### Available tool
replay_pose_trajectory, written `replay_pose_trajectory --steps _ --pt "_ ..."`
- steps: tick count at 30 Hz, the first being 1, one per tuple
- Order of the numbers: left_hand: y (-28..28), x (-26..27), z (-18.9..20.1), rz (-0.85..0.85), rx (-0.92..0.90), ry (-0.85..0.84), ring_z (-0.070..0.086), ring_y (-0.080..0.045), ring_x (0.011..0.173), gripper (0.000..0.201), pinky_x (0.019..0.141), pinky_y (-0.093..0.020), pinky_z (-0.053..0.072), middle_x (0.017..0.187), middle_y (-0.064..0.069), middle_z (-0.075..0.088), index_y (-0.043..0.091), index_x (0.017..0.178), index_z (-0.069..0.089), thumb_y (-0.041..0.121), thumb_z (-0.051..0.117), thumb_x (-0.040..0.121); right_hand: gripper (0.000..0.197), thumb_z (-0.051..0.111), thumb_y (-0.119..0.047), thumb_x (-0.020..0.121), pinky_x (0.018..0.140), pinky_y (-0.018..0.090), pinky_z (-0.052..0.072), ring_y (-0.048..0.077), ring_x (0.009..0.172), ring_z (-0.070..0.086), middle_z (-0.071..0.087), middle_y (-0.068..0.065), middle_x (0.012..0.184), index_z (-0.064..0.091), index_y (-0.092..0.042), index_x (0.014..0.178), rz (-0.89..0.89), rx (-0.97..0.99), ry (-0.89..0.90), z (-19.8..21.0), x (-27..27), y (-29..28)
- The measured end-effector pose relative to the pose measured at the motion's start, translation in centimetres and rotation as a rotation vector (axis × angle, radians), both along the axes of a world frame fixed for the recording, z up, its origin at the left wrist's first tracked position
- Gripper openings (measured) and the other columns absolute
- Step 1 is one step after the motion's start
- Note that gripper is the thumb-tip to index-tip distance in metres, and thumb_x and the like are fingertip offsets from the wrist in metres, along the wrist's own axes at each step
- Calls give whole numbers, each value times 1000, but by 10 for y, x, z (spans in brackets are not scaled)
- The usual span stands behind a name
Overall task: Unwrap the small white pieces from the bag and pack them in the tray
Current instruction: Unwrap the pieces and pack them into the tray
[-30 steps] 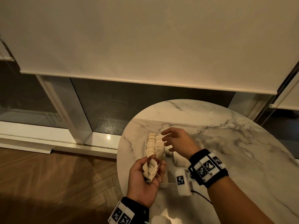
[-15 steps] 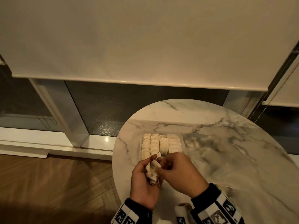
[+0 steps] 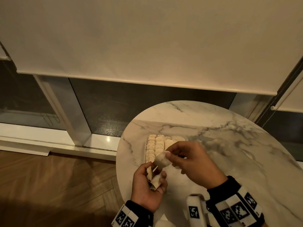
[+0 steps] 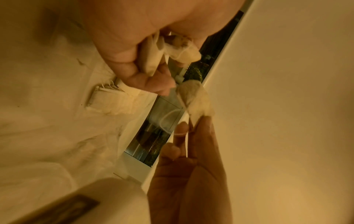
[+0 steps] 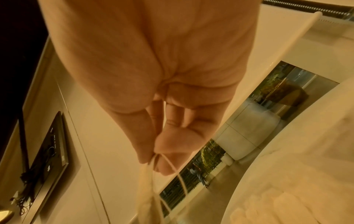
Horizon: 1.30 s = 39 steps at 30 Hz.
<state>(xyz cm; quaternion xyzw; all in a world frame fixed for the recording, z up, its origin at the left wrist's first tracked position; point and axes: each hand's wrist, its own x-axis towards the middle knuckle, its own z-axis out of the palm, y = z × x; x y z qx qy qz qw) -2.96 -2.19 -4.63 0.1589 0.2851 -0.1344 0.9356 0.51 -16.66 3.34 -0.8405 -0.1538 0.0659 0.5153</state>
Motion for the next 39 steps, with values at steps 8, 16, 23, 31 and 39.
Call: replay_pose_trajectory --steps 8,16,23,31,39 --pt "13 5 -10 46 342 18 50 -15 54 4 41 -21 35 68 -3 57 10 90 64 13 65 88 12 65 -20 93 63 30 58 11 73 66 71 -10 82 74 -27 92 -106 -266 -50 -4 62 -11" --pt "7 1 -17 84 529 -52 55 -18 52 19 42 -23 35 65 -5 65 2 110 64 3 56 93 13 69 -15 89 64 21 49 7 75 66 71 -5 89 75 -24 95 82 -796 130 -28 106 5" --pt "9 3 -19 89 498 -50 55 -17 49 17 40 -22 34 64 -5 66 6 106 65 4 55 93 15 69 -14 89 55 22 53 17 73 67 69 3 80 75 -13 103 170 -946 272 -56 128 23" --pt "13 3 -17 84 413 -19 57 -16 52 17 40 -22 35 68 -4 63 9 107 64 9 56 93 14 70 -17 86 85 33 58 24 97 68 74 8 102 78 -14 97 71 -894 197 -73 147 30" --pt "12 4 -14 66 365 -2 55 -14 52 11 38 -21 36 66 -3 62 10 100 64 10 57 92 10 77 -16 83 65 26 54 12 62 60 65 -3 69 79 -16 93 47 -796 263 -78 149 24"
